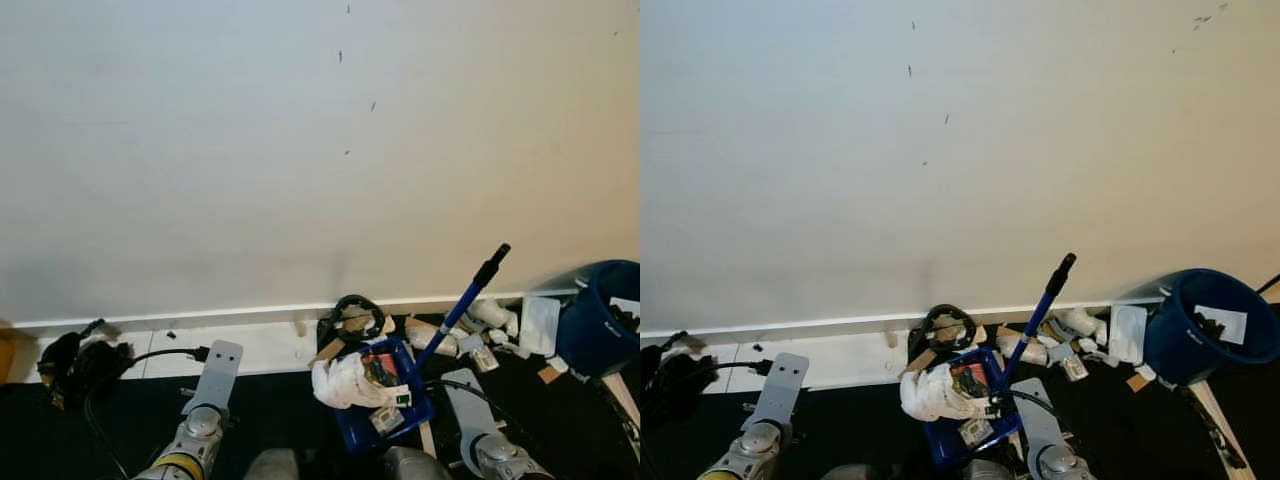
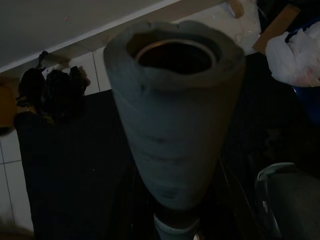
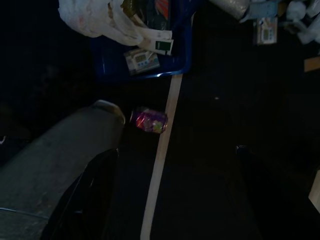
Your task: Sweep floor
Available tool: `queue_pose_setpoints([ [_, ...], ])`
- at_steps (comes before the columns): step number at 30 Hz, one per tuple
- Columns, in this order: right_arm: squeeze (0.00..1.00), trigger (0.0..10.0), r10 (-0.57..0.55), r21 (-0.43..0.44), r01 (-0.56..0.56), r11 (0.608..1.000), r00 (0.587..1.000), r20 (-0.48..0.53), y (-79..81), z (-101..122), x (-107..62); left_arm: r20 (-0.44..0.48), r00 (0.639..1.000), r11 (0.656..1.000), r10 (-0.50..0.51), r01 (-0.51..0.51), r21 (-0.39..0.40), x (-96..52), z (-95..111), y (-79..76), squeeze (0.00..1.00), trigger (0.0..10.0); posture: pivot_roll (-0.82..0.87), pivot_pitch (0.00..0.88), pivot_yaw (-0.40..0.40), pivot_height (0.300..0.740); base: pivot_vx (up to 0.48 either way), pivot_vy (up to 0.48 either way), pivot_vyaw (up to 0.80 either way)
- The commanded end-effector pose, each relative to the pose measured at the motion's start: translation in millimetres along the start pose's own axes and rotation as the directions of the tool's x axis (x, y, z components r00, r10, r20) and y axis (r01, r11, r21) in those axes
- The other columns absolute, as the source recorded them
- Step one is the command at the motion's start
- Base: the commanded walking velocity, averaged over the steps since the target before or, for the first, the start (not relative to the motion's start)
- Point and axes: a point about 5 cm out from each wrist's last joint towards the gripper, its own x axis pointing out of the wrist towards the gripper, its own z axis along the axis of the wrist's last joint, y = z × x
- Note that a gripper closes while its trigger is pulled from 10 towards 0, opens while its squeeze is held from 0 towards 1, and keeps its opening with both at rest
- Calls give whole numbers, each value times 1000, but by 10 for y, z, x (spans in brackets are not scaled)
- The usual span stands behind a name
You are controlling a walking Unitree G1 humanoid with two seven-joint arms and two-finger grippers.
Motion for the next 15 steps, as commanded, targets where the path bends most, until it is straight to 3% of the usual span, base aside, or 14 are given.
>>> queue_pose_setpoints([
  [1, 0, 10000, -10, 24, 9, 1000, 1000, 10, 6, 22, 2, -21, 1000, 997, 20, -19, 72, -10, -73, 33, 0, 10000, 116, 0, -27, 740, 0, 0, 0],
  [6, 0, 10000, 4, -13, -4, 1000, 1000, 5, 64, 16, 4, -17, 999, 998, 32, -31, 58, -3, -50, 53, 0, 10000, 110, 0, -18, 740, 0, 0, 0],
  [9, 0, 10000, -21, 18, 21, 1000, 999, 25, 36, 59, 6, -11, 1000, 997, 28, -27, 79, -2, -44, 56, 0, 10000, 124, 0, -42, 740, 0, 0, 0],
  [14, 0, 10000, -12, -37, 14, 999, 999, 43, 47, 103, 9, -23, 998, 998, 57, -56, 41, -1, -62, 104, 0, 10000, 118, 0, -32, 740, 0, 0, 0],
  [15, 0, 10000, -20, -38, 21, 999, 999, 46, 23, 125, 10, -20, 999, 997, 44, -42, 66, -5, -69, 86, 0, 10000, 106, 0, -20, 740, 0, 0, 0],
])
